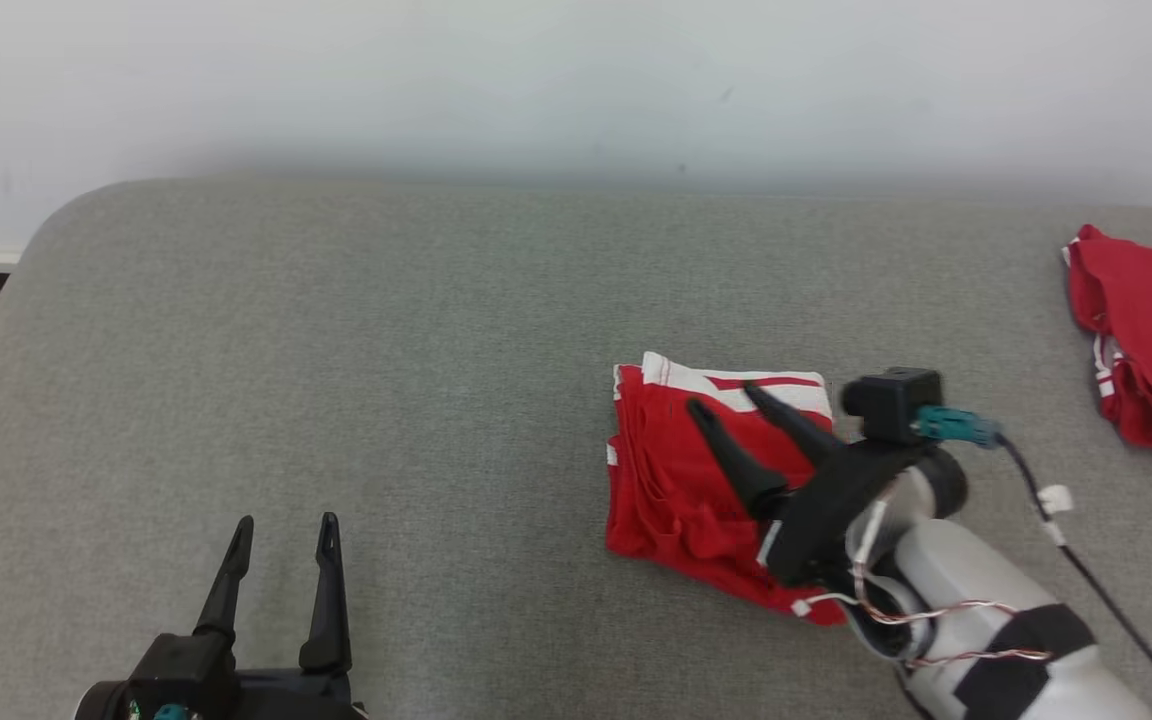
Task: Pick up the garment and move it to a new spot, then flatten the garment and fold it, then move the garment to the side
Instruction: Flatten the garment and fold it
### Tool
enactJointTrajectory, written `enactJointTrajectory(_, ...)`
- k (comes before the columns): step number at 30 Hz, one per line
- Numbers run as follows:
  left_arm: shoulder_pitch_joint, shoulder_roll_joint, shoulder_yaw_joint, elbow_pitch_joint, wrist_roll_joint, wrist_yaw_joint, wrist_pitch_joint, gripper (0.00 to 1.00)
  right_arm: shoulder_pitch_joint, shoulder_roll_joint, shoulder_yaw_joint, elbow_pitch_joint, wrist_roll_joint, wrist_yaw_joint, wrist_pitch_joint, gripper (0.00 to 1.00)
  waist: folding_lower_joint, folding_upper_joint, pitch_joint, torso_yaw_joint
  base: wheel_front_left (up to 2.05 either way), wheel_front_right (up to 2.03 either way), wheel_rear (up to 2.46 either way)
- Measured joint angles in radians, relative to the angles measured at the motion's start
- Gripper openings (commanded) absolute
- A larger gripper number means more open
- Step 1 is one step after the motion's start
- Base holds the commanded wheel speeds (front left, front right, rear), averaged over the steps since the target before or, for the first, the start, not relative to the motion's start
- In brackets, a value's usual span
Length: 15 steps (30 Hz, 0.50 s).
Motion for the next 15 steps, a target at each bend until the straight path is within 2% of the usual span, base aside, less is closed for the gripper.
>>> enactJointTrajectory(6, 0.015, 0.000, 0.017, -0.013, 0.002, 0.001, 0.000, 1.00, 0.076, -0.092, -0.079, -0.078, -0.017, 0.000, -0.059, 1.00, 0.0000, 0.0000, -0.008, -0.031, 0.00, 0.00, 0.00)
enactJointTrajectory(13, 0.018, -0.001, 0.025, -0.022, 0.007, -0.003, 0.000, 1.00, 0.187, -0.102, -0.165, -0.131, -0.059, 0.000, -0.102, 1.00, 0.0000, 0.0000, -0.007, -0.041, 0.00, 0.00, 0.00)
enactJointTrajectory(14, 0.018, -0.001, 0.025, -0.022, 0.009, -0.003, 0.000, 1.00, 0.200, -0.099, -0.174, -0.137, -0.070, 0.000, -0.107, 0.59, 0.0000, 0.0000, -0.005, -0.041, 0.00, 0.00, 0.00)
enactJointTrajectory(15, 0.018, -0.001, 0.023, -0.022, 0.011, -0.004, 0.000, 1.00, 0.221, -0.090, -0.191, -0.146, -0.090, 0.000, -0.125, 0.00, 0.0000, 0.0000, -0.002, -0.038, 0.00, 0.00, 0.00)
